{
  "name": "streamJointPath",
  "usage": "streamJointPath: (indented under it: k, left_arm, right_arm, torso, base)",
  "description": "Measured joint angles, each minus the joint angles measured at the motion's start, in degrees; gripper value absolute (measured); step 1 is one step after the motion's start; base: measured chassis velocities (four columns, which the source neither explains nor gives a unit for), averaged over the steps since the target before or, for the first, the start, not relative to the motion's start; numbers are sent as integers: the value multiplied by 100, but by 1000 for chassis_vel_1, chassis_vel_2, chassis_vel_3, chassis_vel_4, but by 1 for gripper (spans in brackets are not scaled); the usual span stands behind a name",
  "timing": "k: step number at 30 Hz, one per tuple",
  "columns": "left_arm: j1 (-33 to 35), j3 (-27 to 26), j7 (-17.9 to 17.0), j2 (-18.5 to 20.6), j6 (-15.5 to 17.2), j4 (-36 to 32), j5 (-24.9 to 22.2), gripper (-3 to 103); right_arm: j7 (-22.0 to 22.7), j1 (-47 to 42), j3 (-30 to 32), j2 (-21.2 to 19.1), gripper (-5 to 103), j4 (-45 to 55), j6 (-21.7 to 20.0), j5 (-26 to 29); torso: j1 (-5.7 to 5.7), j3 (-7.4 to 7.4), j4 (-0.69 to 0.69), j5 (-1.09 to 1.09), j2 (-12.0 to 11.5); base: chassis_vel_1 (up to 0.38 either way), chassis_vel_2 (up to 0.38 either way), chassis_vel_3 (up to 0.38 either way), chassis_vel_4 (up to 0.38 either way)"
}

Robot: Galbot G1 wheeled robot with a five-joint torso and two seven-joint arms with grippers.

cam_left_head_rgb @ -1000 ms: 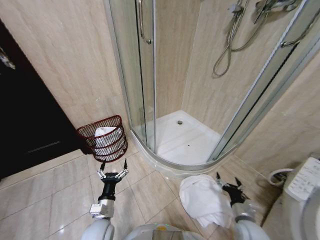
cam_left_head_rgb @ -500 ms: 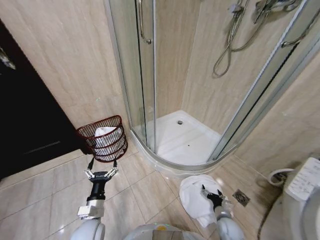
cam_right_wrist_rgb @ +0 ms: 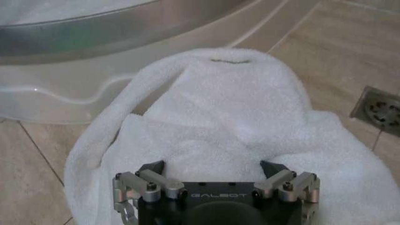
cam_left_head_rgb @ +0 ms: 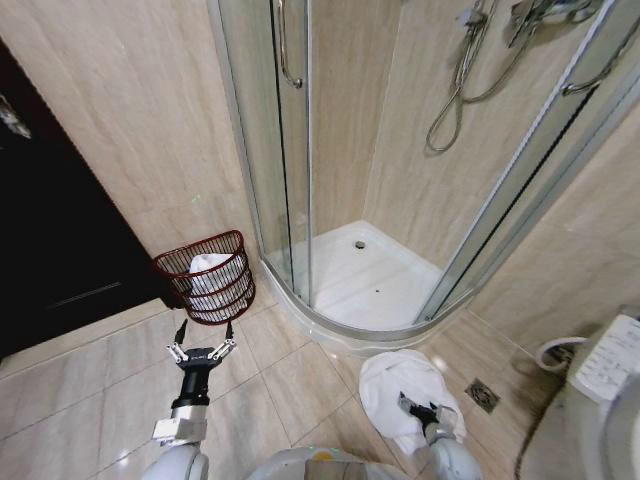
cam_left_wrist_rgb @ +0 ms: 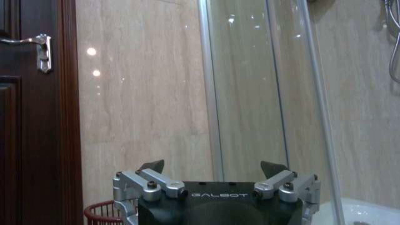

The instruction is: Discard the used towel into the hamper.

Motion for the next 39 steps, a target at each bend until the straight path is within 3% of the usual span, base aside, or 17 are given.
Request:
streamJointPath:
  k: [21, 39]
  left_arm:
    - [98, -21, 87, 17, -133, 97, 3, 100]
    - [103, -60, 98, -5, -110, 78, 81, 100]
  right_arm:
    - [-86, 395, 49, -16, 100, -685, 541, -9]
    - [16, 459, 68, -87, 100, -818, 656, 35]
  torso:
    - [-2, -7, 0, 0, -9]
    - [-132, -257, 1, 0, -392]
  base:
    - [0, 0, 0, 0]
    - [0, 0, 0, 0]
